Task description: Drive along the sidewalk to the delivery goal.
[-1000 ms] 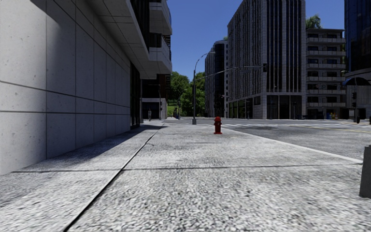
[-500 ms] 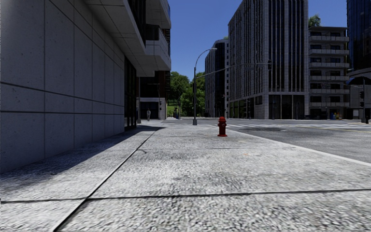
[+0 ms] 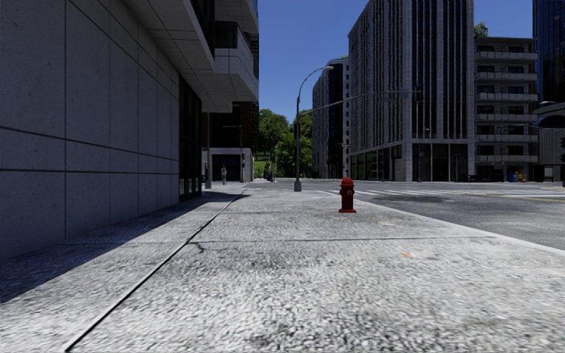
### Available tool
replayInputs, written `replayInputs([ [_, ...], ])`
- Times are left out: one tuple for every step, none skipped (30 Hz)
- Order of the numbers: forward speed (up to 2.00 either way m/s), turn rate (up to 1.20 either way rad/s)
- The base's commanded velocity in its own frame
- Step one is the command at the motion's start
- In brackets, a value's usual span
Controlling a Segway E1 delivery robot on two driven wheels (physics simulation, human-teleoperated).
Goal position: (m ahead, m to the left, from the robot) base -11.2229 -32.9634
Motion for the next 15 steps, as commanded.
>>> replayInputs([
  [1.94, 0.00],
  [1.94, 0.00],
  [1.94, 0.00],
  [1.94, 0.00],
  [1.94, 0.00],
  [1.94, 0.00],
  [1.94, 0.00],
  [1.94, 0.00],
  [1.94, 0.00],
  [1.94, 0.00],
  [1.94, 0.00],
  [1.94, 0.00],
  [1.94, 0.00],
  [1.94, 0.00],
  [1.94, 0.00],
])
